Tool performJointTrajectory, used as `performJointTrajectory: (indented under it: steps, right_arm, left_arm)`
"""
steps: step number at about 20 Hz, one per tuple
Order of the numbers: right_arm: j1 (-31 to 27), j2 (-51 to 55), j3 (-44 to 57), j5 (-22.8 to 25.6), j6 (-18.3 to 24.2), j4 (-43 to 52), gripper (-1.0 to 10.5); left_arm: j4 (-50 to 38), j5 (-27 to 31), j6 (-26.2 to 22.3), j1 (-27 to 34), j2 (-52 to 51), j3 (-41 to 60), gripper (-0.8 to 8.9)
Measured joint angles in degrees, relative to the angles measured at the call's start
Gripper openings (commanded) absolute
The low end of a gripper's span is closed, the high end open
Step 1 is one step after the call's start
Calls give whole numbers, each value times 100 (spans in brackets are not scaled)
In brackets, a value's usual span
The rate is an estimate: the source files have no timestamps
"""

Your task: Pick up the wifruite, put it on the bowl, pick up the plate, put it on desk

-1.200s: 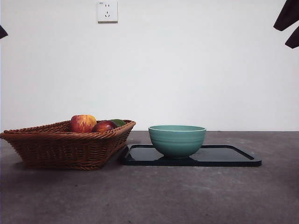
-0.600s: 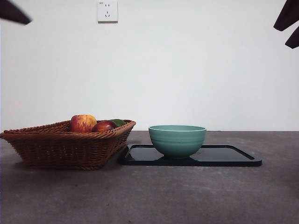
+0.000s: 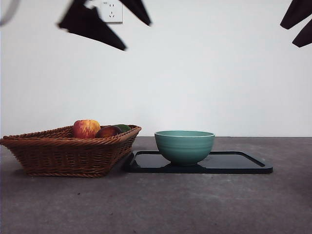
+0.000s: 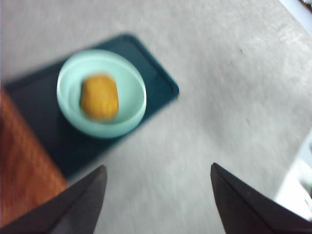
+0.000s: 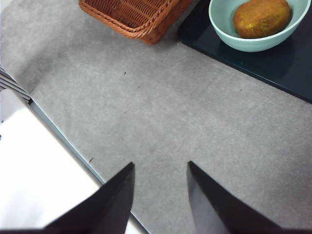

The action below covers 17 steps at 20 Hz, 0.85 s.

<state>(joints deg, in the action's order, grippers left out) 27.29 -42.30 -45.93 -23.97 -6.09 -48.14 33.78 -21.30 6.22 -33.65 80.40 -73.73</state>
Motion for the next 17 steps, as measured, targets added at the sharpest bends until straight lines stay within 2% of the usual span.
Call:
performJointTrajectory:
  steps: [4,9,17]
  right_arm:
    - [0,37,0,0,-17,0,172]
    - [0,76,0,0,-35,0,172]
    - [0,114,0,-4,-83,-46,172]
  left_arm:
    - [-26,203,-245,-68,1268,-1117,344]
    - [-39,363,-387,-101,2531,-1961,344]
    - [-369,1043,-590,-323,3716,-2247,344]
